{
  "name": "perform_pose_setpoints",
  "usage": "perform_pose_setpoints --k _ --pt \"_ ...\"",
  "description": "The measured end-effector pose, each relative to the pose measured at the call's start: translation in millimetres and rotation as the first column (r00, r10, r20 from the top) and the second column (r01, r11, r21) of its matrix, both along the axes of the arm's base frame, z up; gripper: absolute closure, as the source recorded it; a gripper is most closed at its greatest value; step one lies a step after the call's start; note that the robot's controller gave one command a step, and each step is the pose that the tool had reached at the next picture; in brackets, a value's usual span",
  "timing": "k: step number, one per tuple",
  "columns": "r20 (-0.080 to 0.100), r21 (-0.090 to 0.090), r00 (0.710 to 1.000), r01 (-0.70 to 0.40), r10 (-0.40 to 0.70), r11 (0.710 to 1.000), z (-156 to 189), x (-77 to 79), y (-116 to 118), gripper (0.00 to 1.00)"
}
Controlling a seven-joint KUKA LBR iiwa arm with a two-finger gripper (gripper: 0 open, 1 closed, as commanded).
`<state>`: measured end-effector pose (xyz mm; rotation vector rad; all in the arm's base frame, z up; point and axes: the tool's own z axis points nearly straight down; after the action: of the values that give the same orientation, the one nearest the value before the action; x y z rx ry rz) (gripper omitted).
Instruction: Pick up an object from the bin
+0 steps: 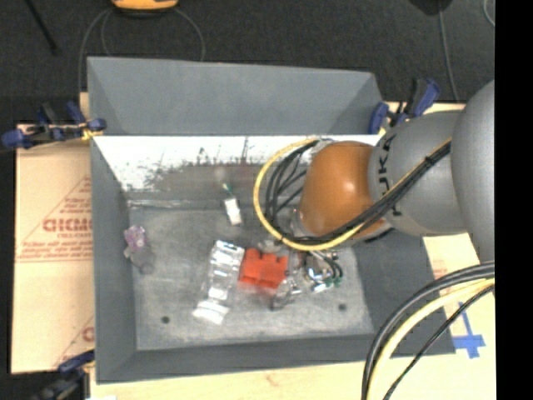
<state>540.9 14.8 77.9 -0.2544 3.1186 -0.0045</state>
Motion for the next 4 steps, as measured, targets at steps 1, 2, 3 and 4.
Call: perform_pose_setpoints --k 1,2,3,4 --pt "0.004 0.0 0.997 -0.08 0.08 0.997 -0.5 -0.3 1.2 0.0" --pt "-0.007 -0.001 0.995 -0.096 0.096 0.995 2.7 -2.1 0.3 0.0" --pt "0.0 -0.003 0.988 -0.156 0.156 0.988 -0.9 -1.2 2.7 0.0" --pt "0.001 0.002 0.99 -0.144 0.144 0.99 0.0 -9.4 5.6 0.0"
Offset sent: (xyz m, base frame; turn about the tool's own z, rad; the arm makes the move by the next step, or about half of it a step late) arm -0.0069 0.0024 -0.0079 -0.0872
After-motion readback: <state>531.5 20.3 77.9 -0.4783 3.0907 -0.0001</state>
